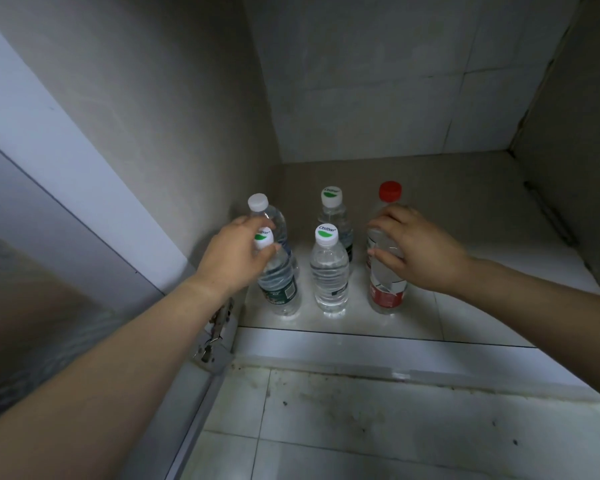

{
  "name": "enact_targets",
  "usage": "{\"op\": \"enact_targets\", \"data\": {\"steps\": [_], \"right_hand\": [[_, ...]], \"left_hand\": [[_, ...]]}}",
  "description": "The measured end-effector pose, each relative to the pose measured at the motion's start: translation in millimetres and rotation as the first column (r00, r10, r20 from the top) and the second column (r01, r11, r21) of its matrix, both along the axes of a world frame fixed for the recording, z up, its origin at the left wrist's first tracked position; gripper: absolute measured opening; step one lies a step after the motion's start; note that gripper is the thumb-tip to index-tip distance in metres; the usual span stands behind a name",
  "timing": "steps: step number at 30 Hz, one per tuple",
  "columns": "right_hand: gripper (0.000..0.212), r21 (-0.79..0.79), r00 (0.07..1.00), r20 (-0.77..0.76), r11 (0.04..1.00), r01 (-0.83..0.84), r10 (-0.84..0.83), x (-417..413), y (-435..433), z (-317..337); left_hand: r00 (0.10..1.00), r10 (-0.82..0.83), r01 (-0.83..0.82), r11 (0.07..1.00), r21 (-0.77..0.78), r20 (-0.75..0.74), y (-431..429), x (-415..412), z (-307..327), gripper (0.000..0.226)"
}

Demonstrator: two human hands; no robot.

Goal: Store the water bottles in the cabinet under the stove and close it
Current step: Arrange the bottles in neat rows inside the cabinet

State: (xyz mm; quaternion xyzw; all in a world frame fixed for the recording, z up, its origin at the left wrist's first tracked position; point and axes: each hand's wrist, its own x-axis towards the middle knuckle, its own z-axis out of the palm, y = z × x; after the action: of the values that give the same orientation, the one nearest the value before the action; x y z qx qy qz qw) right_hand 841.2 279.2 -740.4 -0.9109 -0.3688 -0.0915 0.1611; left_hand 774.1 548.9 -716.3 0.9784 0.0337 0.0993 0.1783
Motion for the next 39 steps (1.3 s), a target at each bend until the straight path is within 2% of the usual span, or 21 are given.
{"op": "enact_targets", "data": {"steps": [5,10,14,18,22,26,31,34,39], "right_hand": [[0.041,0.045,0.999,-0.036,0.999,0.030,-0.028,-1,-9,5],[0.041,0.078,0.993,-0.108,0.995,0.057,-0.048,-3,-9,12],[0.038,0.049,0.990,-0.132,0.997,0.055,-0.048,-2,-9,18],[0.038,0.036,0.987,-0.145,0.997,0.073,-0.067,-2,-8,21],[0.042,0.047,0.984,-0.168,0.997,0.066,-0.058,-3,-3,20],[0.052,0.098,0.975,-0.205,0.990,0.104,-0.083,-4,-5,25],[0.042,0.149,0.972,-0.226,0.984,0.099,-0.064,-7,-10,28],[0.036,0.171,0.963,-0.263,0.980,0.101,-0.053,-7,-12,27],[0.030,0.179,0.962,-0.269,0.979,0.095,-0.044,-7,-11,27]], "left_hand": [[0.999,-0.002,0.004,0.999,0.051,-0.038,9,-7,5,0.035],[0.999,-0.021,0.023,0.999,0.025,-0.049,8,-11,7,0.034],[0.998,-0.025,0.026,1.000,0.014,-0.053,1,-7,5,0.030],[0.994,0.007,0.000,0.998,0.067,-0.110,2,0,6,0.031],[1.000,-0.017,0.019,0.992,0.128,-0.015,-8,3,12,0.035],[0.989,-0.088,0.082,0.995,0.060,0.116,-25,10,18,0.033],[0.962,-0.272,0.271,0.959,-0.081,-0.008,-51,16,7,0.038],[0.964,-0.265,0.258,0.956,-0.139,-0.037,-58,16,-1,0.041],[0.969,-0.246,0.242,0.963,-0.123,-0.025,-62,19,-2,0.032]]}}
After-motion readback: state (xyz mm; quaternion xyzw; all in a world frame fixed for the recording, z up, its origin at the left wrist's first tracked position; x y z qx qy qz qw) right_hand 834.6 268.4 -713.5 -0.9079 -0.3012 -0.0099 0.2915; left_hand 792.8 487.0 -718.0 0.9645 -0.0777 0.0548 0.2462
